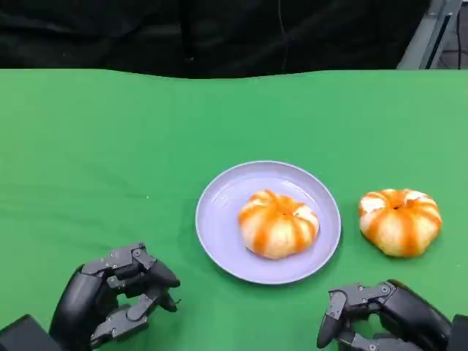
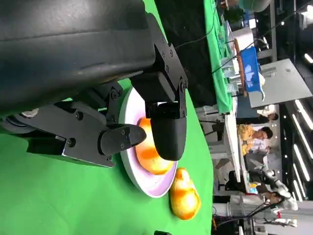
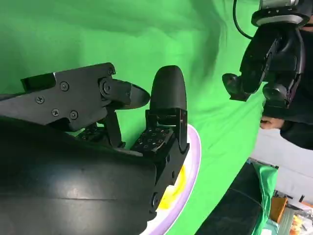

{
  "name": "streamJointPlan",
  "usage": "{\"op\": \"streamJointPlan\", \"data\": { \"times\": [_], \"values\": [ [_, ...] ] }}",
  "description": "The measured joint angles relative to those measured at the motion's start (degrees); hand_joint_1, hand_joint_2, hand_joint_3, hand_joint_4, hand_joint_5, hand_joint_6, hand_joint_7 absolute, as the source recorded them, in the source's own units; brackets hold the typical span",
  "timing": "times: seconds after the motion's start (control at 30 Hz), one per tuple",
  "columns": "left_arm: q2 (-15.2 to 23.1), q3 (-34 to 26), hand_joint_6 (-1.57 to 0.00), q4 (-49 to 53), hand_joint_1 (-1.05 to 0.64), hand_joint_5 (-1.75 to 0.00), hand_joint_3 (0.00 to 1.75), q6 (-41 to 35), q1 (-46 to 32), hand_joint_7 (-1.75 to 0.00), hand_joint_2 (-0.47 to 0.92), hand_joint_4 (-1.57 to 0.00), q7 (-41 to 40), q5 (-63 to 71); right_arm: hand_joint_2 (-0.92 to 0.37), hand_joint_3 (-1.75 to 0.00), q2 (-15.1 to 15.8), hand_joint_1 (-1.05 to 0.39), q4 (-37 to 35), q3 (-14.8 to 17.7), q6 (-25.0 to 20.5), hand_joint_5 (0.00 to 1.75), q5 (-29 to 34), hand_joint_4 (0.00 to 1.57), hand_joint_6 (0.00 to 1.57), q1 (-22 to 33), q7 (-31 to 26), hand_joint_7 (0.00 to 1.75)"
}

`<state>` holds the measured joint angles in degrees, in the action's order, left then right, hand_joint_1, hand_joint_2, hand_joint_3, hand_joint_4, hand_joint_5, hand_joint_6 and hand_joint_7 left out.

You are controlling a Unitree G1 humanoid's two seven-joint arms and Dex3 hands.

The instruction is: Grasp the bread from the table and place it into the plate.

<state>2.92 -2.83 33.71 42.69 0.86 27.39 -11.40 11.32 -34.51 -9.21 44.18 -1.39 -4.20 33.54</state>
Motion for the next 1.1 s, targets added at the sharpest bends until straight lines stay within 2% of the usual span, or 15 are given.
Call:
{"op": "streamJointPlan", "data": {
  "times": [0.07,0.17,0.27,0.4,0.67,1.1],
  "values": [
    [0.00,0.00,-0.83,0.00,-0.06,-1.39,0.59,0.00,0.00,-1.16,0.89,-0.80,0.00,0.00,-0.90,-0.50,0.00,-0.06,0.00,0.00,0.00,1.59,0.00,0.71,0.80,0.00,0.00,1.07],
    [0.00,0.00,-0.79,0.00,-0.08,-1.51,0.61,0.00,0.00,-1.24,0.90,-0.78,0.24,-0.18,-0.90,-0.50,0.00,-0.06,0.00,0.00,0.00,1.58,0.00,0.70,0.80,0.00,0.00,1.07],
    [-0.10,0.03,-0.78,0.00,-0.08,-1.54,0.62,0.00,0.00,-1.27,0.91,-0.77,1.67,-1.72,-0.91,-0.50,0.00,-0.06,0.00,0.00,0.00,1.58,-0.04,0.70,0.80,0.00,0.01,1.07],
    [-0.13,0.05,-0.75,0.18,-0.09,-1.62,0.68,0.87,0.00,-1.33,0.86,-0.72,2.03,-1.65,-0.91,-0.49,0.00,-0.06,0.00,0.00,-0.01,1.58,-0.12,0.70,0.79,0.00,0.04,1.08],
    [-0.16,0.15,-0.77,0.77,-0.07,-1.62,0.80,3.26,0.04,-1.31,0.78,-0.72,1.46,0.56,-0.91,-0.49,0.01,-0.06,0.36,0.00,-0.04,1.58,-0.19,0.70,0.79,0.00,0.11,1.09],
    [-0.15,0.20,-0.77,0.81,-0.08,-1.62,0.85,3.68,0.04,-1.30,0.75,-0.71,1.02,0.75,-0.90,-0.50,0.03,-0.06,0.54,0.00,-0.04,1.59,-0.29,0.70,0.78,0.00,0.16,1.11]
  ]
}}
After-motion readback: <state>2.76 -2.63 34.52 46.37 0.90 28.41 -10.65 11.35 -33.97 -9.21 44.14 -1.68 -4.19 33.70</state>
